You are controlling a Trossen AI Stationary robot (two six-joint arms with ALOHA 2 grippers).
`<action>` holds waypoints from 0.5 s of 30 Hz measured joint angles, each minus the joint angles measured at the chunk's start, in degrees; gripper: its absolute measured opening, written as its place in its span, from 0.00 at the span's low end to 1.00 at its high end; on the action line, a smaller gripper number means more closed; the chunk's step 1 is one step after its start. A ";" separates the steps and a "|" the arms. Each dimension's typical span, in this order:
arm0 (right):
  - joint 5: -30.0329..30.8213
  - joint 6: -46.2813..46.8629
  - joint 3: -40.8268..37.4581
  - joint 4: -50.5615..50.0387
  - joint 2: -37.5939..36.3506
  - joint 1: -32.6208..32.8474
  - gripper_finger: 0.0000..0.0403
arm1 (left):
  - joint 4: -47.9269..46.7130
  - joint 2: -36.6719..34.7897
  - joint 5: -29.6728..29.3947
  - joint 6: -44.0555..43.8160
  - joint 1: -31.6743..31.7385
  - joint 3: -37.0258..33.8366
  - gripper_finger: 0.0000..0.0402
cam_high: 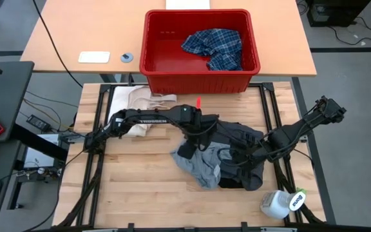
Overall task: Fold Laundry from Bin
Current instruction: Fold the gray shirt
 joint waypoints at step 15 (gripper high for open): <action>2.54 -1.70 -0.02 0.29 0.00 0.07 0.22 | 3.81 -2.60 2.87 14.29 -6.40 0.01 0.49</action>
